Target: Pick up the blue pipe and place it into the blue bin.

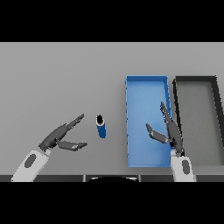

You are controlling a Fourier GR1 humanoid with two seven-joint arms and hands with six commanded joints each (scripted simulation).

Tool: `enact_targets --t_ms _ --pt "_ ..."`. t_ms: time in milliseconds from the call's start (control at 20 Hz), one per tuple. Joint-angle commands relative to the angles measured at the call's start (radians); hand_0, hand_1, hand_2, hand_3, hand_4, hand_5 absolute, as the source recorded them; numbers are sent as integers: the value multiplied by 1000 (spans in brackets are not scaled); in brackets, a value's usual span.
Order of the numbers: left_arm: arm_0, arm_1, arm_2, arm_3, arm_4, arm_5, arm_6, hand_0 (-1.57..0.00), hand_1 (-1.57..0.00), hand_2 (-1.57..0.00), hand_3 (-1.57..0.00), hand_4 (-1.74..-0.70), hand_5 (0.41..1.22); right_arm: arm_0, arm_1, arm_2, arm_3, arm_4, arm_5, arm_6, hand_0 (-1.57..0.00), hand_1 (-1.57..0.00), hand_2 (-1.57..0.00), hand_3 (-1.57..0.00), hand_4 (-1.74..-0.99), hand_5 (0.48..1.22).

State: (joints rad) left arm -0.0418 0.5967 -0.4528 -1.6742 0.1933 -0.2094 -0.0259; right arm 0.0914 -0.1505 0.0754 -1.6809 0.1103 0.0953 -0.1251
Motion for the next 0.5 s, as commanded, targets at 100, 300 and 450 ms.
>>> enact_targets --t_ms 100,300,450 --pt "-22 -68 -53 23 -33 0 19 1 1 1 1 -1109 447 -12 4 -5 11 -11 5 7 1 1 1 1 -1263 617" --pt "-53 -127 -82 86 -66 -4 -6 1 1 1 1 -1118 446 6 11 0 -14 -8 -3 26 1 1 1 1 -1271 616" --pt "-106 -198 -98 156 -76 -2 25 1 1 1 1 -1114 450 9 9 -7 -14 -12 -6 32 1 1 1 1 -1276 609"
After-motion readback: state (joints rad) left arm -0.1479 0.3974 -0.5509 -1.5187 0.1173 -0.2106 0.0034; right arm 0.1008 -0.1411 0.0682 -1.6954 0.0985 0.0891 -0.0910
